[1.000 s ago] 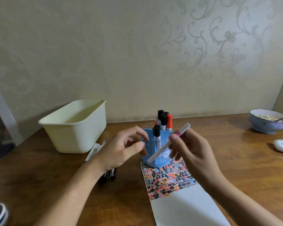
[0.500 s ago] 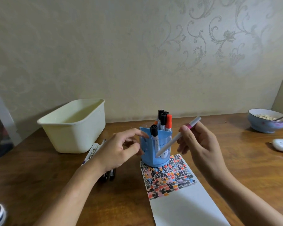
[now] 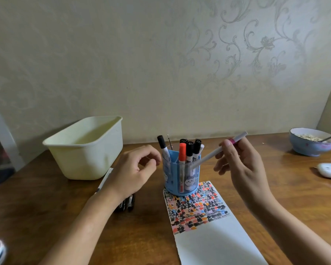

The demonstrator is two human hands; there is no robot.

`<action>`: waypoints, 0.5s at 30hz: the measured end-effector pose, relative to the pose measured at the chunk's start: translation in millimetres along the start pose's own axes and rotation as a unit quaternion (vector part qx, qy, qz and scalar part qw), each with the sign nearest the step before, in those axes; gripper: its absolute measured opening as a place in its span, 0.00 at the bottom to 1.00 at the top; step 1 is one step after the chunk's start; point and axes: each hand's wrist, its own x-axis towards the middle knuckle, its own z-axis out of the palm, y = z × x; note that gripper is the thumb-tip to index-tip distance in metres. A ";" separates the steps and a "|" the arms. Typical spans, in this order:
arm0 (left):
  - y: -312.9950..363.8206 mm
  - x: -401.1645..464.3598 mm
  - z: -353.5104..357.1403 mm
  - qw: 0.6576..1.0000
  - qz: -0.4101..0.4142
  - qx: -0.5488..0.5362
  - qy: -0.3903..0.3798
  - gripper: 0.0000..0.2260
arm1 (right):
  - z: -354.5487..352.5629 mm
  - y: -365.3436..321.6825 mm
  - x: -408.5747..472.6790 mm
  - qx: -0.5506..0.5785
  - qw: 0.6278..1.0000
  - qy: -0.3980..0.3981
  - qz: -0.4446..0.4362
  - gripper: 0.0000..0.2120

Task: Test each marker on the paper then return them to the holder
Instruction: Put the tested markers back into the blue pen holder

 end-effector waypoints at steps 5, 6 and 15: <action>-0.6 0.0 3.3 0.999 -0.001 -0.005 -0.038 0.12 | -2.9 -0.5 4.0 0.004 0.999 0.028 -0.015 0.09; -2.5 0.2 3.1 0.999 -0.004 0.005 -0.037 0.12 | -3.1 -0.2 4.3 0.005 0.999 0.032 -0.017 0.09; -8.8 0.7 4.8 0.999 -0.034 -0.001 -0.024 0.14 | -2.1 3.2 6.7 -0.053 0.997 0.026 -0.059 0.08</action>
